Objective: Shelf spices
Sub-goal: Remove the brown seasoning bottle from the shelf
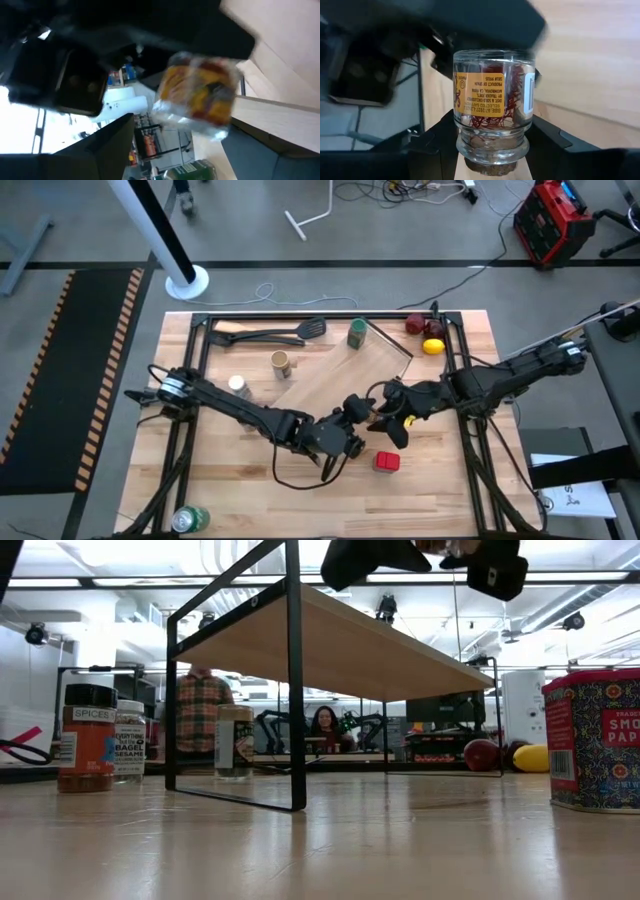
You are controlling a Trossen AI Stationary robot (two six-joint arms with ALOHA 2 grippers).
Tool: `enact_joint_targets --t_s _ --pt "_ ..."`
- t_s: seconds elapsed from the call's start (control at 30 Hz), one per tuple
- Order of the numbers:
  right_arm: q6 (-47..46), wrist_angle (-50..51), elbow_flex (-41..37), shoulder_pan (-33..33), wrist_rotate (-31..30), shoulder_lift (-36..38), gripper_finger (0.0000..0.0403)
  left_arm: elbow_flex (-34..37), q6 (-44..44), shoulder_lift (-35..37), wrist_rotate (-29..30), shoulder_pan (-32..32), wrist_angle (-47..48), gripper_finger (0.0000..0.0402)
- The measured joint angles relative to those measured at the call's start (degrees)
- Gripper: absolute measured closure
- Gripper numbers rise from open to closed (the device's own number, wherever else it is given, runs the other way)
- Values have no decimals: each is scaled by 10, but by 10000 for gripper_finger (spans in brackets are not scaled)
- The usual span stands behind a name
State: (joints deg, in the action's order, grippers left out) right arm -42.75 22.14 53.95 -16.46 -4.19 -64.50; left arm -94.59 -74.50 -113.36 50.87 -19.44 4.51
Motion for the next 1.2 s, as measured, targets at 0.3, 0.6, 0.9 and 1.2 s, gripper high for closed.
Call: enact_joint_targets --t_s 0.3,0.6,0.9,1.2 --pt "2 -10 0 16 2 -1 245 0 -27 -1 -5 -6 -3 145" --pt "3 -18 0 15 2 -1 245 0 -45 -1 -5 -8 -3 187" --pt "-10 -32 -1 17 2 -1 245 0 -61 -1 2 -9 0 210" --pt "-1 -41 -1 19 3 0 217 0 -16 0 1 -9 -4 221"
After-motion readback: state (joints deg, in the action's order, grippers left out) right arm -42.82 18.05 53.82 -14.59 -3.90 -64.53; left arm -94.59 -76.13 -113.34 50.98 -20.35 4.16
